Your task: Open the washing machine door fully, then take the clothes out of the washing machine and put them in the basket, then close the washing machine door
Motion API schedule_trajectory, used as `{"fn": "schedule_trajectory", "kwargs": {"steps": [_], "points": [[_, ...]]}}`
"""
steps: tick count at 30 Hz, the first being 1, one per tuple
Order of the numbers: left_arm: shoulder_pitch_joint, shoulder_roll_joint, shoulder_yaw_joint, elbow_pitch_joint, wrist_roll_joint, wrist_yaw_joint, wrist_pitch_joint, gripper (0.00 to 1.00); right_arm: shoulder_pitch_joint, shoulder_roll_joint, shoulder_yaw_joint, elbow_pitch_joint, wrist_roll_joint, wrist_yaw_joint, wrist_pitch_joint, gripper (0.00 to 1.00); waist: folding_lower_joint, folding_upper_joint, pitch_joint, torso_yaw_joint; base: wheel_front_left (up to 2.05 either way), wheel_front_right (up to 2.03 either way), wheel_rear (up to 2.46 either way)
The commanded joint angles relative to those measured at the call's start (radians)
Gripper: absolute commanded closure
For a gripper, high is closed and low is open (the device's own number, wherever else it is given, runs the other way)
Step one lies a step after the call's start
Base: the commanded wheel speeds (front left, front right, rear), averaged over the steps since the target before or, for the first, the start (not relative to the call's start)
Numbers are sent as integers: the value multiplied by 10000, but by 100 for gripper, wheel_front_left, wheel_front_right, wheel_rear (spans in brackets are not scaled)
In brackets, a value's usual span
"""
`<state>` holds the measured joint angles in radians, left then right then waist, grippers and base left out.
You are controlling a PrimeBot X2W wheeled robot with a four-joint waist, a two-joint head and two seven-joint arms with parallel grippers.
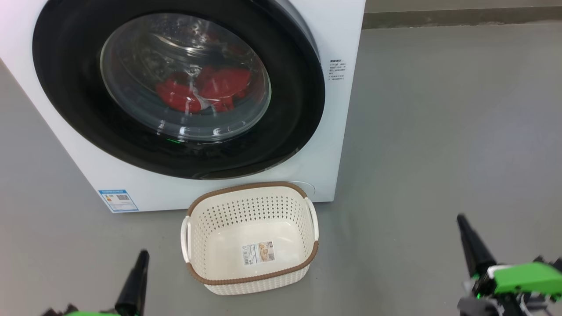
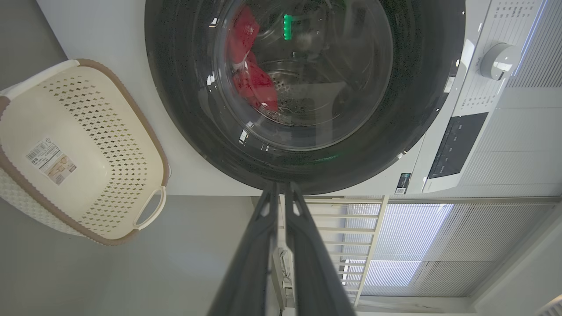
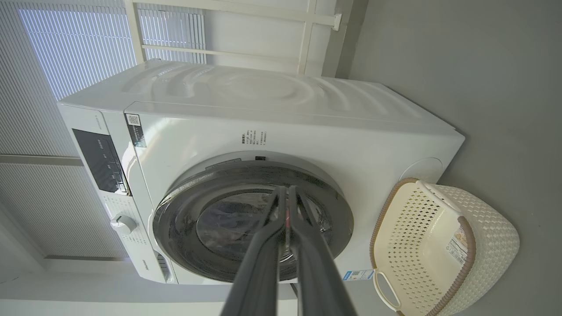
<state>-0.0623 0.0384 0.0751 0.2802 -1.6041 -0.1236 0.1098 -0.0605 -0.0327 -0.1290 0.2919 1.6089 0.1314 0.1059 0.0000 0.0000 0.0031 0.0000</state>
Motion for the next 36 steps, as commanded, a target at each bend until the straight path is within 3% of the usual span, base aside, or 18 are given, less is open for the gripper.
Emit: {"fn": "schedule_trajectory", "kwargs": {"steps": [1,9,17,36], "points": [[65,-21,-17,96,3,0,-5,0,61,38,25,92,1,0,-3,0,1,0,1,0,0,0,0],[289,-68,-64,145,161,-4,-194,0,268,104,184,237,-21,0,-160,0,22,0,-9,18,0,0,0],[397,-53,-62,-44,617,-8,-431,0,330,-28,433,189,-337,-1,-410,0,1,0,17,37,0,0,0],[625,-28,38,-361,3068,-18,-965,0,426,-322,1026,365,-2133,-2,-955,0,0,0,33,69,0,0,0]]}}
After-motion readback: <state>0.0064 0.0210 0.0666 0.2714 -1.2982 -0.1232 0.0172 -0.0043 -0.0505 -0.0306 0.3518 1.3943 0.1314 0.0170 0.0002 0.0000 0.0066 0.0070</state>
